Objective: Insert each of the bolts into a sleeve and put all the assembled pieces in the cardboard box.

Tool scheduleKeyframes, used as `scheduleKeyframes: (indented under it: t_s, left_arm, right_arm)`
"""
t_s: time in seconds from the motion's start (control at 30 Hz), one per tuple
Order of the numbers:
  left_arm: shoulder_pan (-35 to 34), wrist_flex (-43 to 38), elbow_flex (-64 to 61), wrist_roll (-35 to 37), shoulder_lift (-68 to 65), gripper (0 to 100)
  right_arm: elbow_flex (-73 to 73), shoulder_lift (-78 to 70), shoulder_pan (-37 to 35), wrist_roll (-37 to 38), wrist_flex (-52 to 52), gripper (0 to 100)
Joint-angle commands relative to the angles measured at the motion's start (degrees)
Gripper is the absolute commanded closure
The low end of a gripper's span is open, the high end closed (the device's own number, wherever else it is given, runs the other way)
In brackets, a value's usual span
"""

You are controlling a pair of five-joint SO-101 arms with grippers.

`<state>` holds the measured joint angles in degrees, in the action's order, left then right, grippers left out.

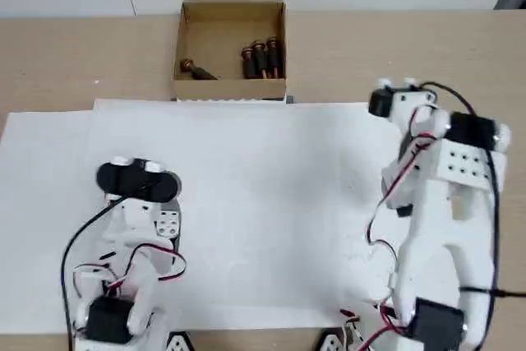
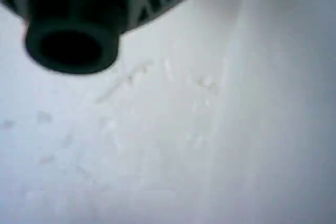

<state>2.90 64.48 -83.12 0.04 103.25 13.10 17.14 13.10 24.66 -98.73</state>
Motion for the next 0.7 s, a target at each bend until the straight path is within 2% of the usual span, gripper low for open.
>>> scheduleKeyframes:
  t_s: [0.0,0.17,0.3,0.5,0.67]
  left_arm:
    - [-0.18,4.4,7.78,-0.09,0.09,99]
    - [-0.18,11.87,15.43,-0.09,-0.53,99]
    - [-0.18,16.0,21.23,1.41,-7.3,99]
    - [-0.09,16.35,36.44,9.93,-26.81,99]
    - [-0.09,22.33,49.19,17.58,-45.36,99]
  right_arm:
    - [1.14,5.49,2.33,-0.7,-0.04,99.6]
    - [4.13,9.19,2.24,-0.7,0.04,99.6]
    - [6.42,10.51,2.24,-0.79,0.4,99.6]
    - [8.18,13.05,2.42,-0.79,0.4,99.6]
    - [8.44,15.25,2.42,-0.79,0.4,99.6]
